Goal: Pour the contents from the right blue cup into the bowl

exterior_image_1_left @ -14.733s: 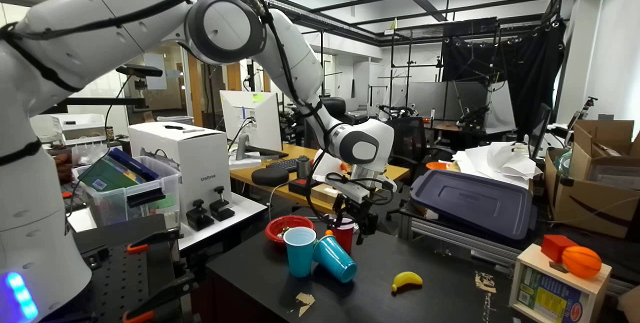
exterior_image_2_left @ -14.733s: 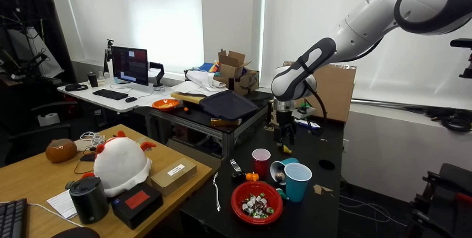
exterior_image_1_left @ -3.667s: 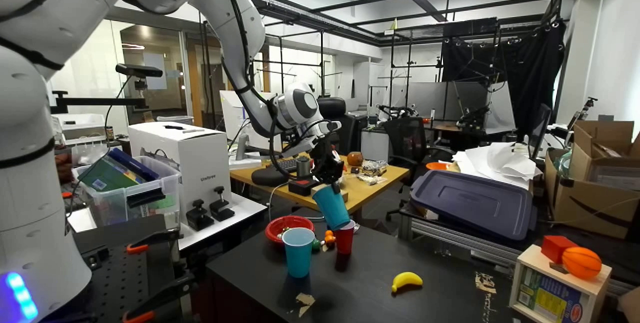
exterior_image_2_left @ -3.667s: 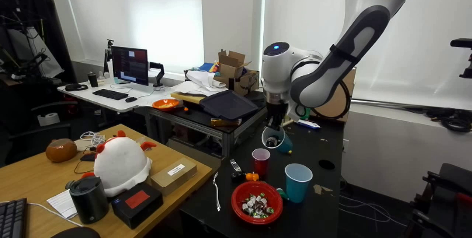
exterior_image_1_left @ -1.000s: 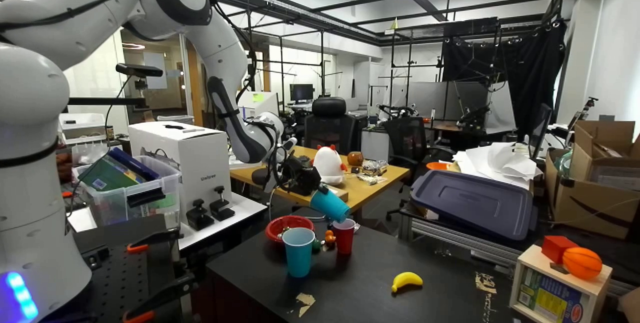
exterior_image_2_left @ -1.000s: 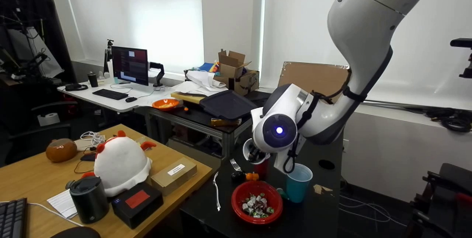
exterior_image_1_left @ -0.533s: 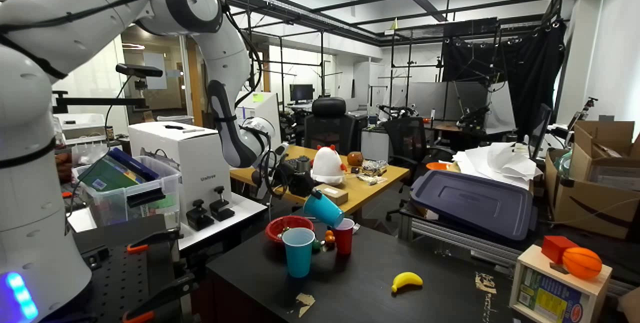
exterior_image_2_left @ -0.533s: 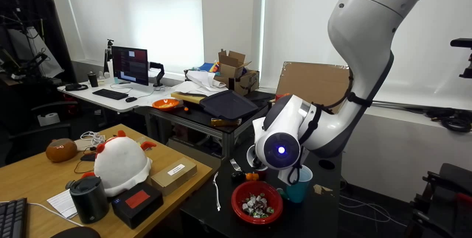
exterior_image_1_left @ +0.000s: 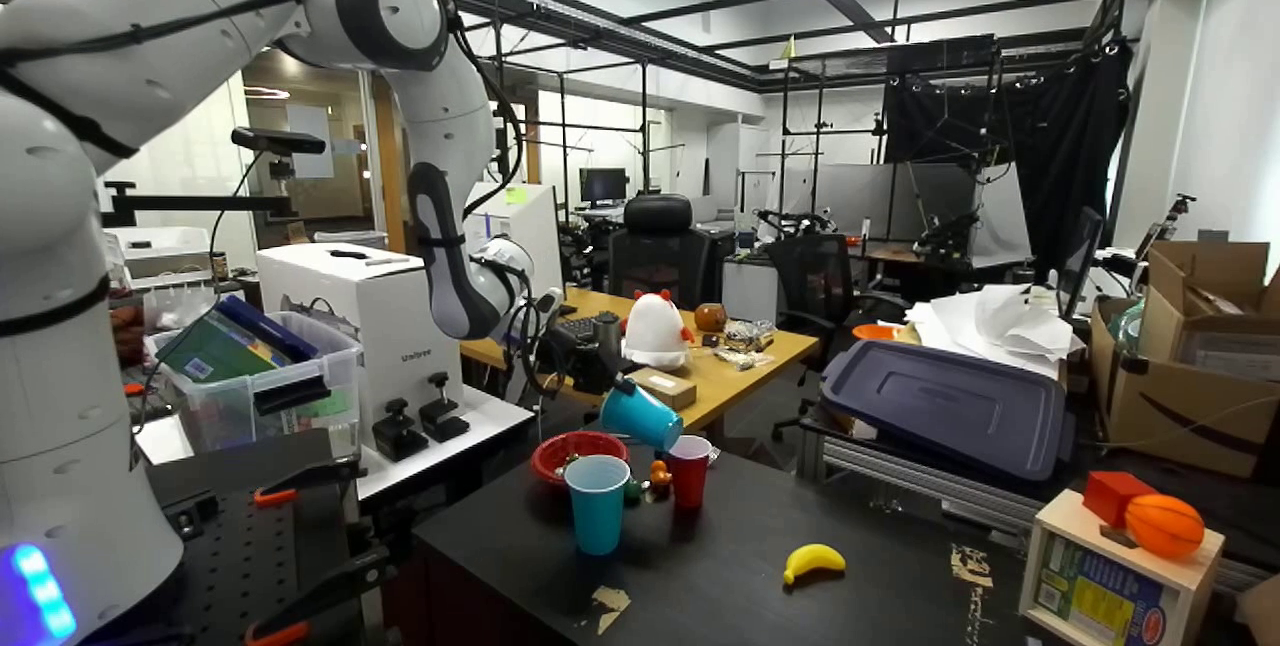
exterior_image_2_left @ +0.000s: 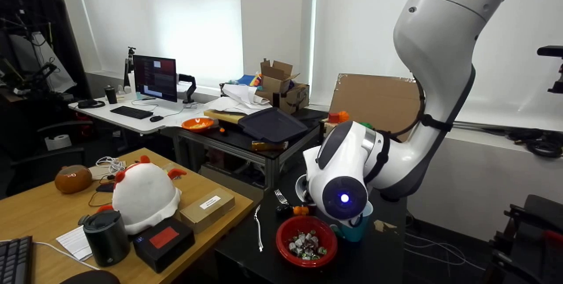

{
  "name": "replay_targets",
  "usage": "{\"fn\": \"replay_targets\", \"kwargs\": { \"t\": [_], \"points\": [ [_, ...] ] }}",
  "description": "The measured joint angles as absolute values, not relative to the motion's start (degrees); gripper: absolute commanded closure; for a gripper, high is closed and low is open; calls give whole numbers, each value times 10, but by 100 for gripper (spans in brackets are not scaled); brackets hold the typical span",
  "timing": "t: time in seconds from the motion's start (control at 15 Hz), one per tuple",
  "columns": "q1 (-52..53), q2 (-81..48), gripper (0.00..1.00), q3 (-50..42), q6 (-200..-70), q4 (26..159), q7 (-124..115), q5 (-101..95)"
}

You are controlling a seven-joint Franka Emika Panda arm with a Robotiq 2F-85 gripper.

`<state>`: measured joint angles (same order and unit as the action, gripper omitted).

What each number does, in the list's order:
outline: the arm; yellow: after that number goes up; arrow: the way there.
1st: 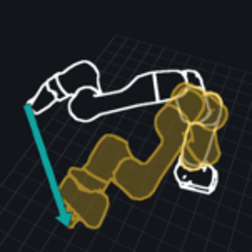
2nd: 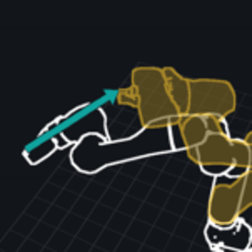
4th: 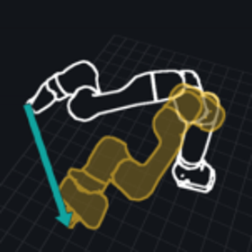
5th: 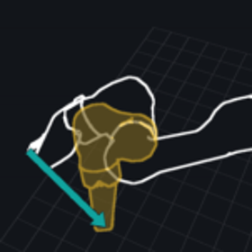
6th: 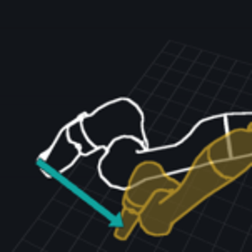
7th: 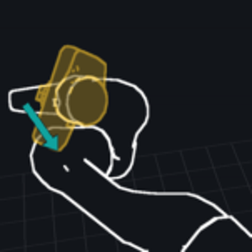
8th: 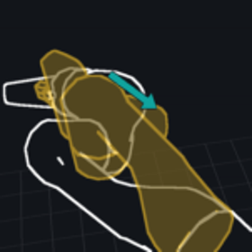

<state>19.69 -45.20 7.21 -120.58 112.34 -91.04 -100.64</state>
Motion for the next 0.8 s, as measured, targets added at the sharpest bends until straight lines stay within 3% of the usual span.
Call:
{"fn": "replay_targets", "kwargs": {
  "t": [0.8],
  "points": [
    [174, -451, 99, 106, -1151, 1154, -916, -1042]
  ]
}}
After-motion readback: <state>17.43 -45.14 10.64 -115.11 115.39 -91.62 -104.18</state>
